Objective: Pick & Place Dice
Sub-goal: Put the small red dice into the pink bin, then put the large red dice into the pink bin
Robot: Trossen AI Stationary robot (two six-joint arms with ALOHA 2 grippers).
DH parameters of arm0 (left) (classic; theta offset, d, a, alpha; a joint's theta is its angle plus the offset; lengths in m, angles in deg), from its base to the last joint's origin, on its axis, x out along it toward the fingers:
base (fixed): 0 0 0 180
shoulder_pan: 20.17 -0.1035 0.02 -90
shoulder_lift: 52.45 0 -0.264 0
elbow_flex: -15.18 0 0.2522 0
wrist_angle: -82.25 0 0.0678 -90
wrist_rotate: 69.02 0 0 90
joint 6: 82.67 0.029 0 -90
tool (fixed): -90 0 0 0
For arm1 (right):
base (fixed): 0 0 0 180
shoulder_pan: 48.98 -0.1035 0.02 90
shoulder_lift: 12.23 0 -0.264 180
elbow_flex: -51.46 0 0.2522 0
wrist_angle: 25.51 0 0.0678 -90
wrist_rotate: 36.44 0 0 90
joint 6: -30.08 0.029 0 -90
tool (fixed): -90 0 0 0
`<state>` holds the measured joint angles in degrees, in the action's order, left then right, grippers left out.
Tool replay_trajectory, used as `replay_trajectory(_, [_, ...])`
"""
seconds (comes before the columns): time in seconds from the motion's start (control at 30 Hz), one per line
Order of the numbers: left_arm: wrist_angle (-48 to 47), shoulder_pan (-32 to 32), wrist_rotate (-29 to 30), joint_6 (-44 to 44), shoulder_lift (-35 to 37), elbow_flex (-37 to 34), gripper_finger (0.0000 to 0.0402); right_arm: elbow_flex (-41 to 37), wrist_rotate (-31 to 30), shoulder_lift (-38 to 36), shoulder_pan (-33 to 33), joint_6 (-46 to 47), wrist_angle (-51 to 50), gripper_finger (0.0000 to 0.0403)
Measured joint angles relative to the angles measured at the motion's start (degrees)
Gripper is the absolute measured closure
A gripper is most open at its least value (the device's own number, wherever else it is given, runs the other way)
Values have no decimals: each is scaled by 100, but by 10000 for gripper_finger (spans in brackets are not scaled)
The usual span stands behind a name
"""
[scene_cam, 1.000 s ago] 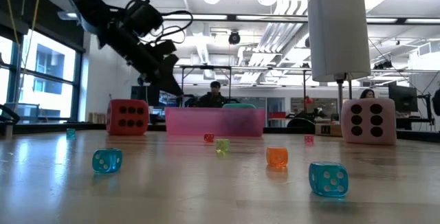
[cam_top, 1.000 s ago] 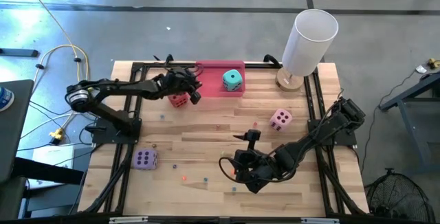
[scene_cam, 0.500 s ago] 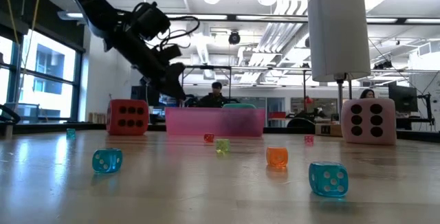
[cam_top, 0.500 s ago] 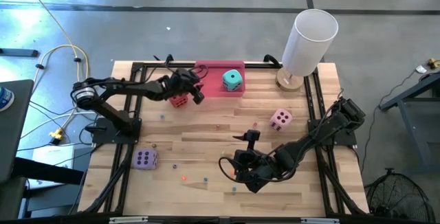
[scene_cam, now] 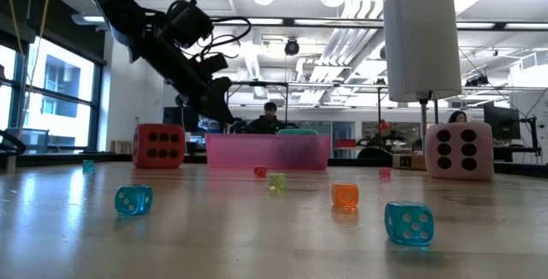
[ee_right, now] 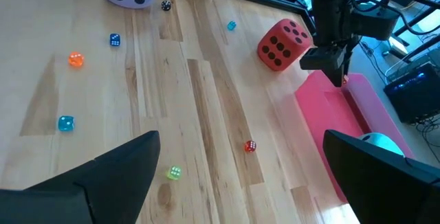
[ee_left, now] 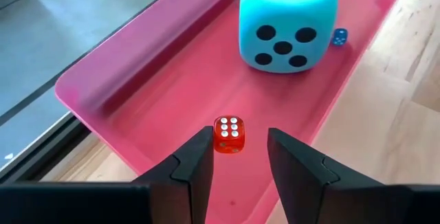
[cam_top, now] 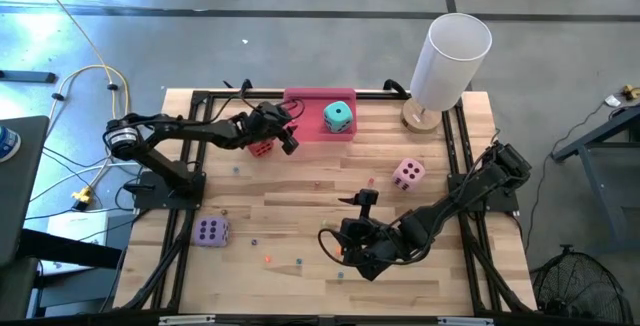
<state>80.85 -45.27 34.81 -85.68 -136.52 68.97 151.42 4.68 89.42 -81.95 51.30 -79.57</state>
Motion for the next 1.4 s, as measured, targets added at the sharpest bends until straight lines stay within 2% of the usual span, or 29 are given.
replay_trajectory(0.3, [-151, 0, -3, 2, -2, 0, 268, 0, 0, 0, 0, 0, -2, 3])
replay_trajectory(0.77, [-203, -29, -176, 950, -7, -1, 261, 0, 0, 0, 2, 0, -2, 3])
replay_trajectory(0.9, [-203, -29, -176, 1020, -7, -1, 228, 0, 0, 0, 2, 0, -2, 3])
replay_trajectory(1.23, [-216, -29, -178, 1035, -7, -2, 96, 0, 2, 0, 88, -48, -2, 3])
replay_trajectory(1.4, [-248, -29, -108, 726, -7, -2, 54, 0, 197, 0, 171, -37, -19, 3])
